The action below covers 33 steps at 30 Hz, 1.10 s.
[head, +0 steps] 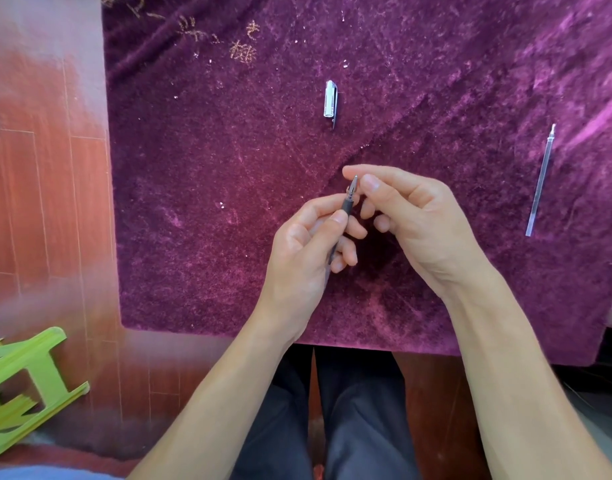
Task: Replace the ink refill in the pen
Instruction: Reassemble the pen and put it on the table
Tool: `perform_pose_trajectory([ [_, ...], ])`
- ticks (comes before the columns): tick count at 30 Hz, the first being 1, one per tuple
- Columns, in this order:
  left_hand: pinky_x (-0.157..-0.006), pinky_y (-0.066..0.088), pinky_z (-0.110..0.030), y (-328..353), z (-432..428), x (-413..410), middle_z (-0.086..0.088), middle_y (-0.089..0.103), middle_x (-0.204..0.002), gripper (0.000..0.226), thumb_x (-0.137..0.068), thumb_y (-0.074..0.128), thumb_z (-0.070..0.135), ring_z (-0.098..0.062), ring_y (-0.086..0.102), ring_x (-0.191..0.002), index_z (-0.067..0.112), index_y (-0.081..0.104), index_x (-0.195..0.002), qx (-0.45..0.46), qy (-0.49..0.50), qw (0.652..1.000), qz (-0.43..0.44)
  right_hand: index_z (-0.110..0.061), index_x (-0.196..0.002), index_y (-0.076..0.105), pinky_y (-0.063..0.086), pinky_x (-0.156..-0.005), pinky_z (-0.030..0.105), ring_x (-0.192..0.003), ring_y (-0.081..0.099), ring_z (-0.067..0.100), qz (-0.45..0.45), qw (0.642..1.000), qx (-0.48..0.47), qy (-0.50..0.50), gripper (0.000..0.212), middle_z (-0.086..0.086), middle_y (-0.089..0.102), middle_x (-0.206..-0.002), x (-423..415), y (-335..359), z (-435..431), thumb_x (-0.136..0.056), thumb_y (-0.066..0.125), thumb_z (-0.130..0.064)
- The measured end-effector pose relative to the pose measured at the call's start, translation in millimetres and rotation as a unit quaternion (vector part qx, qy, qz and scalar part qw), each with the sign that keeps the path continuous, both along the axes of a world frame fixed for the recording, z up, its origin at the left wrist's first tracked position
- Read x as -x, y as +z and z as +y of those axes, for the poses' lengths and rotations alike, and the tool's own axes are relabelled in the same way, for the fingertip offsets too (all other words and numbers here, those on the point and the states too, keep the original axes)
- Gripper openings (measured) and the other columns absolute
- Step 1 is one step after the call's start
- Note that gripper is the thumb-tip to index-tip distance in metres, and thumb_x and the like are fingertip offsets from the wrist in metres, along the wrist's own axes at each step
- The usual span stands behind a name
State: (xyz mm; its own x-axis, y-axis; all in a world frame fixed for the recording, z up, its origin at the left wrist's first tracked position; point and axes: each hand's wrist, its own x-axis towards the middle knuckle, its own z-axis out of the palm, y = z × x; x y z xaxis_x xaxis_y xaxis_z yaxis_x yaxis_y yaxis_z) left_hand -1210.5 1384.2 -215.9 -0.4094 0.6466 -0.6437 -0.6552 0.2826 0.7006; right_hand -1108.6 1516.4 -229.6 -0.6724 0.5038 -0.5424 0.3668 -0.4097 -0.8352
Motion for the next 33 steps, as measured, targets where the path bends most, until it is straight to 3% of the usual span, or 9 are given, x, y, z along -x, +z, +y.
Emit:
perform_pose_trajectory([
  [2,-0.055,0.042,-0.025,-0.3,-0.1,0.2,-0.003,0.07,-0.086,0.027,-0.101,0.052,0.016,-0.011,0.057,-0.06,0.006,0.065,-0.122,0.0,0.001,1.0,0.001,-0.032,-0.114,0.082,0.046,-0.073,0.025,-0.082,0.06,0.001,-0.002,1.0,-0.005,0.007,0.021,-0.012,0.077,-0.093,0.1,-0.4,-0.3,-0.105,0.062,-0.03],
  [8,-0.056,0.042,-0.027,1.2,-1.3,1.1,-0.001,0.07,-0.084,0.027,-0.102,0.051,0.015,-0.011,0.057,-0.06,0.004,0.065,-0.122,0.006,0.004,1.0,0.001,-0.026,-0.104,0.081,0.05,-0.069,0.012,-0.08,0.064,-0.002,0.005,1.0,0.008,-0.014,0.014,-0.011,0.077,-0.092,3.3,0.0,-3.0,-0.102,0.067,-0.029],
  [15,-0.056,0.041,-0.024,3.6,-2.2,1.8,-0.001,0.068,-0.084,0.029,-0.104,0.048,0.012,-0.01,0.055,-0.06,-0.001,0.062,-0.125,-0.001,0.002,1.0,-0.02,-0.034,-0.111,0.081,0.047,-0.072,0.022,-0.083,0.061,0.002,0.016,1.0,0.011,0.012,0.023,-0.011,0.075,-0.095,5.1,-0.7,-4.0,-0.106,0.059,-0.032],
  [22,-0.055,0.041,-0.024,3.7,-3.2,0.1,-0.003,0.069,-0.085,0.028,-0.103,0.05,0.013,-0.011,0.055,-0.06,0.001,0.064,-0.124,0.005,0.003,1.0,-0.005,-0.03,-0.101,0.079,0.048,-0.069,0.015,-0.078,0.063,0.0,0.009,1.0,0.01,-0.01,0.016,-0.012,0.074,-0.088,7.2,1.9,-8.2,-0.101,0.065,-0.036],
  [28,-0.055,0.04,-0.023,5.8,-3.7,0.3,-0.002,0.067,-0.085,0.03,-0.106,0.045,0.009,-0.009,0.053,-0.057,-0.005,0.06,-0.128,-0.011,0.002,1.0,-0.024,-0.032,-0.113,0.081,0.047,-0.075,0.025,-0.085,0.061,0.003,0.025,0.999,0.03,0.003,0.028,-0.008,0.072,-0.093,5.5,3.8,-7.4,-0.111,0.053,-0.027],
  [33,-0.055,0.039,-0.025,6.2,-1.6,-0.1,-0.003,0.067,-0.084,0.029,-0.105,0.047,0.008,-0.009,0.053,-0.058,-0.006,0.059,-0.127,-0.008,0.006,1.0,-0.02,-0.032,-0.103,0.081,0.047,-0.072,0.019,-0.075,0.06,-0.003,0.012,1.0,0.007,-0.002,0.023,-0.019,0.071,-0.079,5.5,5.0,-7.1,-0.107,0.058,-0.028],
])
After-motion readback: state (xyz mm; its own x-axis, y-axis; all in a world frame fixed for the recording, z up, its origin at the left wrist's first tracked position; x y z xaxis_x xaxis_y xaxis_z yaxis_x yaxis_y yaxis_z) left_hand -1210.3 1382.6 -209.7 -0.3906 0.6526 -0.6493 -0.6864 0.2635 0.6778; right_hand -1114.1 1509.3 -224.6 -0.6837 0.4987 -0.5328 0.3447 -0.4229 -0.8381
